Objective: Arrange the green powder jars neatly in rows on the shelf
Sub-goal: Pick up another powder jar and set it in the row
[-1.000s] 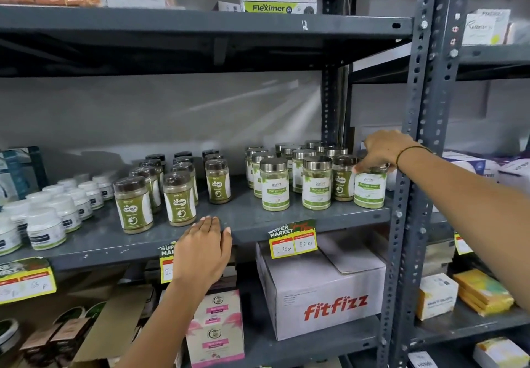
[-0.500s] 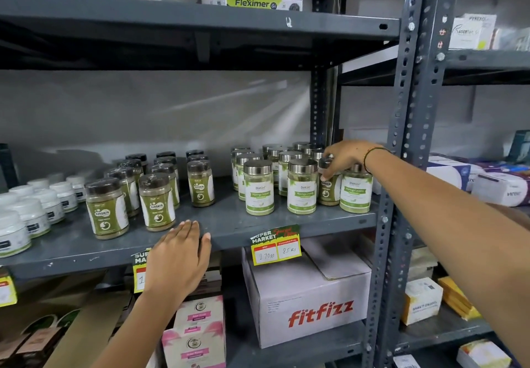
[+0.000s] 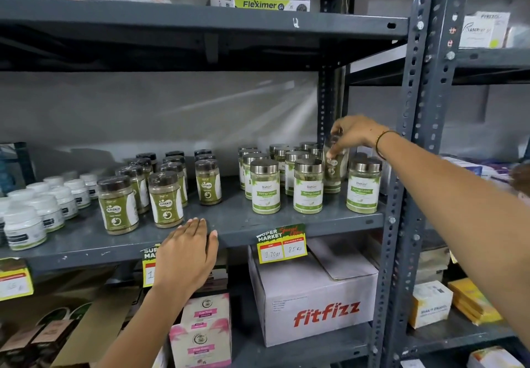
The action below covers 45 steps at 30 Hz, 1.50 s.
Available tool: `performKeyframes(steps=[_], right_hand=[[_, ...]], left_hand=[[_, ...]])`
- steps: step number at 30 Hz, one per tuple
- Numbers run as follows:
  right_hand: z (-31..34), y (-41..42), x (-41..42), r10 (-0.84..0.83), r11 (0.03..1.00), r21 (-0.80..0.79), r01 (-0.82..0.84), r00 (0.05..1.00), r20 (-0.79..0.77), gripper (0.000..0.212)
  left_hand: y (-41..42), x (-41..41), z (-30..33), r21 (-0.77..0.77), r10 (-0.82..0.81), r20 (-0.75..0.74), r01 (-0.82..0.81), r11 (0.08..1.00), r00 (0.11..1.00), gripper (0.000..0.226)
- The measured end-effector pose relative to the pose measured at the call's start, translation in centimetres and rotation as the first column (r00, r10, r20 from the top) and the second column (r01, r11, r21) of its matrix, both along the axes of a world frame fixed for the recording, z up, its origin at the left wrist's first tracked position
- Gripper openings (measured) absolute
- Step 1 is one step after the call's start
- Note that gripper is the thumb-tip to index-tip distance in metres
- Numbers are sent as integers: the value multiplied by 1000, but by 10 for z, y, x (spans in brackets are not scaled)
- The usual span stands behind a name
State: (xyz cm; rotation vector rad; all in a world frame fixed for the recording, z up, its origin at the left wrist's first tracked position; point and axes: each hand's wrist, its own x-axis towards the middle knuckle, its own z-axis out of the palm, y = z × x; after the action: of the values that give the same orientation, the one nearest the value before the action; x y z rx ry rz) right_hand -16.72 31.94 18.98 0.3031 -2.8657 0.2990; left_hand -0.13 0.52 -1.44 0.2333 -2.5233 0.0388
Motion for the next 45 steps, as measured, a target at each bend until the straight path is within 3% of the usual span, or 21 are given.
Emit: performKeyframes(steps=[7,13,18,21,32,45], right_hand=[[48,-25,32,94,996,13,-94,970,-223,75],[59,-79,62,293,936,-104,-335,910,-293,69],[36,-133,76,475,805,-292,-516,856,-204,66],[15,-161,76,559,763,-317,-563,821,-113,66],[-40,-208,51,571,816,-187,-547,814,108,71],[-48,-222,49,602,788,-320,-526,767,221,71]], left_hand=[[0,-2,-2,13,3,-2,-3,1000,1000,51],[0,-2,-2,21,-8,-7,8,1000,1000,53],[-1,-2,-2,10,-8,3,8,1000,1000,57],[-1,-2,-3,-4,-3,10,3,1000,1000,58],[-2,-7,-6,-20,9,6,-9,1000,1000,60],[-4,-8,-8,-36,4,-2,-4,999,1000,60]])
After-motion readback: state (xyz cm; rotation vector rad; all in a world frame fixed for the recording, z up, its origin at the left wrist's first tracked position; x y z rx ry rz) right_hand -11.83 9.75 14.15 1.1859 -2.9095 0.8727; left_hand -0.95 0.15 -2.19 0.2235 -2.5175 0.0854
